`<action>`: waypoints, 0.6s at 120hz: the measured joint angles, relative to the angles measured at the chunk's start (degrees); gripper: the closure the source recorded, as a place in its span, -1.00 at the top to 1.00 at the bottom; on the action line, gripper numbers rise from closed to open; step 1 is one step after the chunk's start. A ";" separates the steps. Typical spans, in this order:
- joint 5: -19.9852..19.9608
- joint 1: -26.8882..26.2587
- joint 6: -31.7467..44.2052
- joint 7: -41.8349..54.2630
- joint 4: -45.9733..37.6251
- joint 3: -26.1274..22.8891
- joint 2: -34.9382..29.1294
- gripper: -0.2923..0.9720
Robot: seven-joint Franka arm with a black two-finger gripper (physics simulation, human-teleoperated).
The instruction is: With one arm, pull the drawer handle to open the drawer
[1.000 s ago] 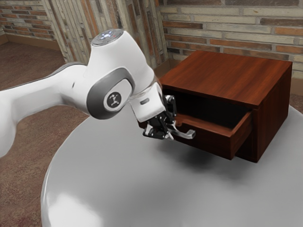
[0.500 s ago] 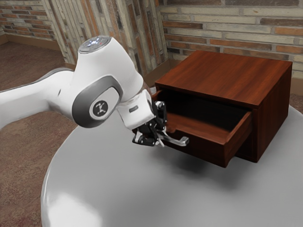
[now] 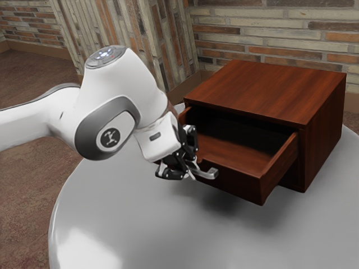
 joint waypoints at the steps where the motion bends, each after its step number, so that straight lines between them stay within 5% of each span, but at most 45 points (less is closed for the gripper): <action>1: 0.00 -0.02 0.00 -0.03 -0.03 -0.04 -0.05 -0.48; 18: 0.64 -0.12 -0.21 -0.43 -0.20 -0.24 -1.19 -0.42; 38: 2.11 -0.09 -1.96 -0.83 1.36 -0.78 -4.50 0.07; 72: 3.91 0.31 -22.55 -3.10 13.55 0.24 -6.09 0.41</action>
